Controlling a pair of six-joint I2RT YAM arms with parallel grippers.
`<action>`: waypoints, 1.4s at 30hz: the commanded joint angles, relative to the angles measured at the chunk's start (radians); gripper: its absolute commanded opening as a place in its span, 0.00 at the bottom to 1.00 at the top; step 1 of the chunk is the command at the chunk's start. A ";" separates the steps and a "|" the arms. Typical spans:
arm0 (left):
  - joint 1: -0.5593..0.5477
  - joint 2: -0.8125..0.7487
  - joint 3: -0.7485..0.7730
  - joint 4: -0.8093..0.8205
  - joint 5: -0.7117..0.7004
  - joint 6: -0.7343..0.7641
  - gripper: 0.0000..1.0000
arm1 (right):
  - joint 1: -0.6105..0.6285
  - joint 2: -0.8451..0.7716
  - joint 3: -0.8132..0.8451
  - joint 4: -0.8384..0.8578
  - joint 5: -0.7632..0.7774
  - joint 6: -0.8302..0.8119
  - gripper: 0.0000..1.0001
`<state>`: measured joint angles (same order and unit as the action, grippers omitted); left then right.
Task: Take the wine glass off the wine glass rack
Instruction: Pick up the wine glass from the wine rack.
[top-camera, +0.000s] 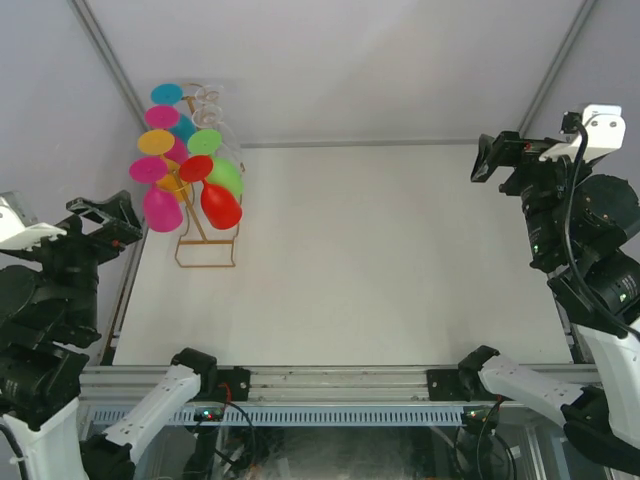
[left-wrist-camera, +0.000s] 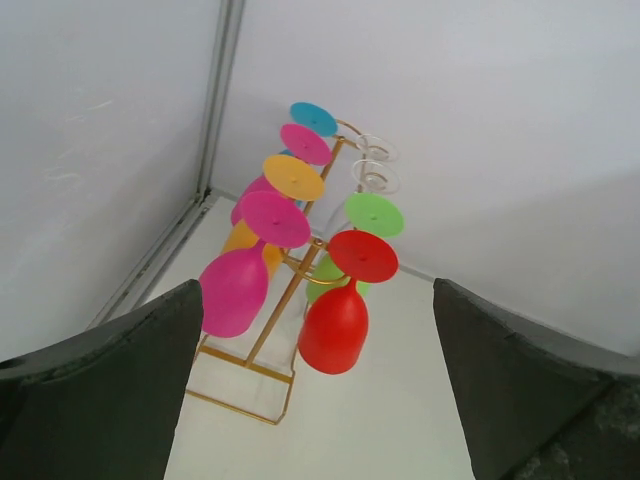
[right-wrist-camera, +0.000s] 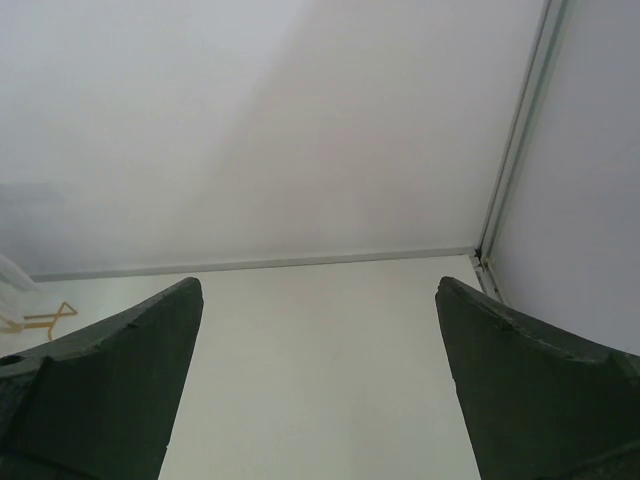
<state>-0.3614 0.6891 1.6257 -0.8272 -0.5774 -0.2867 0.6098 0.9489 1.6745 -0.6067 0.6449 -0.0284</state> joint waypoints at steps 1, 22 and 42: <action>0.094 -0.031 -0.058 0.015 0.056 -0.068 1.00 | -0.112 -0.039 -0.034 -0.015 -0.151 0.084 1.00; 0.570 -0.128 -0.516 0.132 0.741 -0.370 1.00 | -0.574 -0.062 -0.621 0.228 -1.193 0.710 0.95; 0.622 0.151 -0.395 0.279 0.952 -0.739 0.77 | -0.345 -0.133 -0.692 0.273 -1.131 0.953 0.88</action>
<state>0.2466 0.7895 1.1522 -0.6163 0.3737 -0.9199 0.2569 0.8738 0.9836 -0.3515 -0.5224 0.8867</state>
